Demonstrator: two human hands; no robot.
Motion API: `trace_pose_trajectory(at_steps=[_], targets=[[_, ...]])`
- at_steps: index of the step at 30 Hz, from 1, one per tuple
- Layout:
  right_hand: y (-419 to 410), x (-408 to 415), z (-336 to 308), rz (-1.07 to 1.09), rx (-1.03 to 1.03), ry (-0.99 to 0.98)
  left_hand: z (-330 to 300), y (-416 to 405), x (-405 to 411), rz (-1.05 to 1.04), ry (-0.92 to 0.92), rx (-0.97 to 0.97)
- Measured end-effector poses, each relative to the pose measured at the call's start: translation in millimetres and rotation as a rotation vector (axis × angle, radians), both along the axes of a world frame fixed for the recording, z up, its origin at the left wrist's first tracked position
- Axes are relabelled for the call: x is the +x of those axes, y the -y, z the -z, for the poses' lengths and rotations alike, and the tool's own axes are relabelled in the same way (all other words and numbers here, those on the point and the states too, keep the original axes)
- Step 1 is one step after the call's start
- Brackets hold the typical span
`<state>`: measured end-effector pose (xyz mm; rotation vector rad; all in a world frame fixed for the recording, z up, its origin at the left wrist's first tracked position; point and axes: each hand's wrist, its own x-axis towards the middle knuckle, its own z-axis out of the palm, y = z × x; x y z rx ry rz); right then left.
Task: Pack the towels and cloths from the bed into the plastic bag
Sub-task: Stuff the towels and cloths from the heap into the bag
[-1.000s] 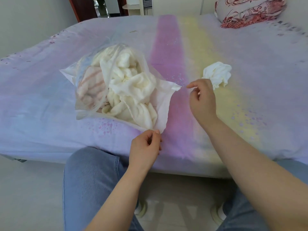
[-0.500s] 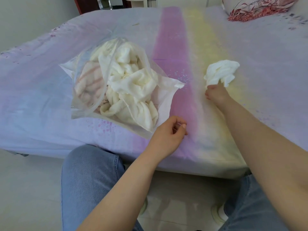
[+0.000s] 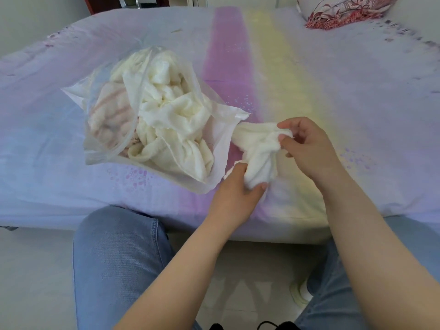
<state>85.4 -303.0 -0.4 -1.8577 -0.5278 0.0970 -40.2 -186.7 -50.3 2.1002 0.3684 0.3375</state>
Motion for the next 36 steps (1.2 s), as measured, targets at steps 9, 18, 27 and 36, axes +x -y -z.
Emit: trace_pose_trajectory(at_steps=[9,18,27,36], targets=[[-55.0,50.3,52.4,-0.258,-0.561,0.042,-4.0,-10.6,-20.5,-0.058,0.020,0.130],[-6.1,-42.3,31.7,-0.496,0.189,-0.462,-18.7,-13.6,-22.1,-0.169,0.087,0.093],[-22.8,-64.3,-15.3,-0.273,0.250,-0.145,-25.8,-34.1,-65.0,-0.405,0.628,-0.096],[-169.4,-97.9,-36.9,-0.235,-0.527,0.642,3.2,-73.6,-75.7,-0.574,0.044,0.108]])
